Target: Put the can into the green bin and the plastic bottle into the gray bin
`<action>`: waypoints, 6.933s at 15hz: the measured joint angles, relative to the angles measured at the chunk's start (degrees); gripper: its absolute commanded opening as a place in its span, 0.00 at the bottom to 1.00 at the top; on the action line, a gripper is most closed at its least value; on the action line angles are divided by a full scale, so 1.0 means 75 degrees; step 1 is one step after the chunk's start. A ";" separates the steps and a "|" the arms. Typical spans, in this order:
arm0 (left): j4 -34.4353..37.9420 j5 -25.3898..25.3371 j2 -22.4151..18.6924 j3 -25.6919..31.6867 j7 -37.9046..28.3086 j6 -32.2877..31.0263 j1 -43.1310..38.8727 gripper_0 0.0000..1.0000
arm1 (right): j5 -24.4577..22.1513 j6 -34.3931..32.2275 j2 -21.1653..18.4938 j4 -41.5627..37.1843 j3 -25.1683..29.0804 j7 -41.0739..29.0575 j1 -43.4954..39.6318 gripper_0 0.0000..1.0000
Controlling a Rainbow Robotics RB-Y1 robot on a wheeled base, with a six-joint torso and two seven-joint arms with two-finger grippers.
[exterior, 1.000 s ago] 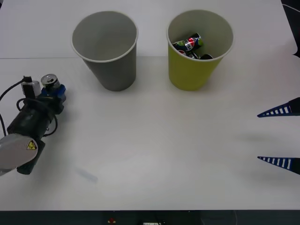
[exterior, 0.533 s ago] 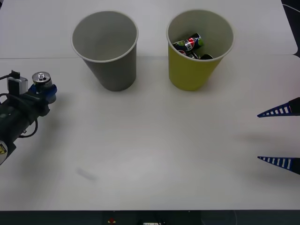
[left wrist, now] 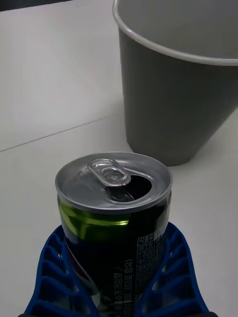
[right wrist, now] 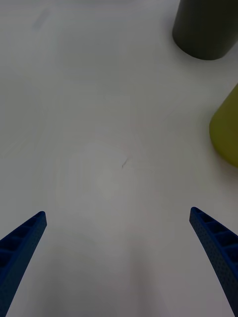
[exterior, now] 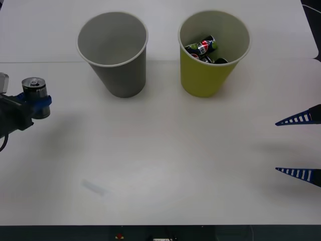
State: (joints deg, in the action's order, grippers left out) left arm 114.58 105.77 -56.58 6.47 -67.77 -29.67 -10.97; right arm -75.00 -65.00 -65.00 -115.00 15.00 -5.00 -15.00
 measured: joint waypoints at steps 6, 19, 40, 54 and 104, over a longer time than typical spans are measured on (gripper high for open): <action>0.1723 -0.0683 0.0928 0.1859 -0.0650 -0.3423 -0.0050 0.00 | 0.0000 0.0000 0.0000 0.0000 0.0000 0.0000 0.0000 1.00; 0.1649 -0.0954 0.0987 0.0466 -0.1440 -0.6174 0.3633 0.00 | 0.0000 0.0000 0.0000 0.0001 0.0000 0.0000 0.0000 1.00; -0.3866 0.2896 0.4966 -0.2522 -0.1444 -0.7370 1.0602 0.00 | 0.0000 0.0000 0.0000 0.0001 0.0000 0.0000 0.0000 1.00; -0.7251 0.3445 0.6160 -0.4296 -0.0784 -0.3838 1.1670 0.72 | 0.0000 0.0000 0.0000 0.0001 0.0000 0.0000 0.0000 1.00; -0.0516 -0.5503 -0.1141 0.2280 0.8571 -0.5492 -0.0970 1.00 | 0.0000 0.0000 0.0000 0.0000 0.0000 0.0000 0.0000 1.00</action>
State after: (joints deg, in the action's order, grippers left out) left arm 110.71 64.50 -65.13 23.57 -3.49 -70.86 -18.24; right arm -75.00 -65.00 -65.00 -115.00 15.00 -5.00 -15.00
